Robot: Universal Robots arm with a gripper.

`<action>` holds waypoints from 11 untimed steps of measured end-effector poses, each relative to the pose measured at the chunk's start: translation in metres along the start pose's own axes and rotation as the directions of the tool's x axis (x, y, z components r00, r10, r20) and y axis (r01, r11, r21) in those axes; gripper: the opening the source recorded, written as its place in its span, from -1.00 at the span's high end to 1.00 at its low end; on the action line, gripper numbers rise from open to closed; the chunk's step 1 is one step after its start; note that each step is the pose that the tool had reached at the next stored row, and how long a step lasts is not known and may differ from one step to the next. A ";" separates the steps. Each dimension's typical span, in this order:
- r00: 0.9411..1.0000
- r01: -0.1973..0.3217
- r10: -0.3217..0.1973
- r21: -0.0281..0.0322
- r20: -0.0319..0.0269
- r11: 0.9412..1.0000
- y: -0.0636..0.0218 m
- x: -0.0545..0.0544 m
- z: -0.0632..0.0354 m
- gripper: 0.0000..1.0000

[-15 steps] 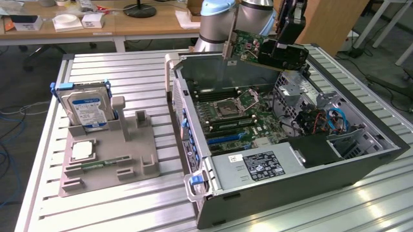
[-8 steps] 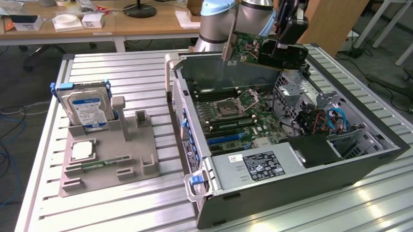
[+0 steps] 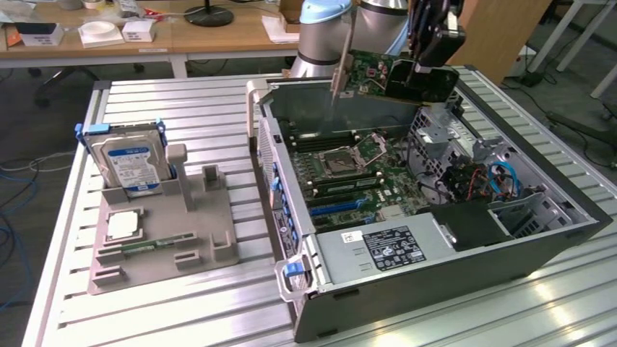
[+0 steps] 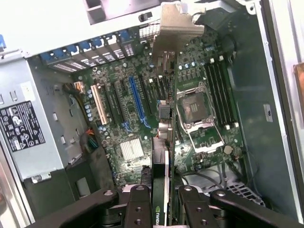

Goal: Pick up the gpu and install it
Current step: 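Insert the gpu into the slot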

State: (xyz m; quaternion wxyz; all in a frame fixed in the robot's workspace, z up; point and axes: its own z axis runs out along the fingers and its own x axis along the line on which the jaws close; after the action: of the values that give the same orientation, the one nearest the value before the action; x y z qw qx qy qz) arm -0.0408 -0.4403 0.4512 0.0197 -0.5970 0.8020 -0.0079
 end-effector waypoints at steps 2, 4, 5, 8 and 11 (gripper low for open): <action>1.000 0.023 -0.023 0.000 0.001 1.000 0.0000 0.000 0.0001 0.47; 0.999 0.046 -0.046 -0.001 0.002 0.999 0.0000 0.000 0.0002 0.47; 0.998 0.059 -0.059 -0.001 0.002 0.998 0.0000 0.000 0.0003 0.47; 0.995 0.095 -0.095 -0.002 0.003 0.995 0.0000 0.000 0.0004 0.47; 0.992 0.128 -0.128 -0.002 0.005 0.992 0.0000 0.000 0.0005 0.47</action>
State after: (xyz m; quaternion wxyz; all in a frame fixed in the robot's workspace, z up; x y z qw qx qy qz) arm -0.0408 -0.4404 0.4507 0.0201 -0.6470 0.7622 -0.0067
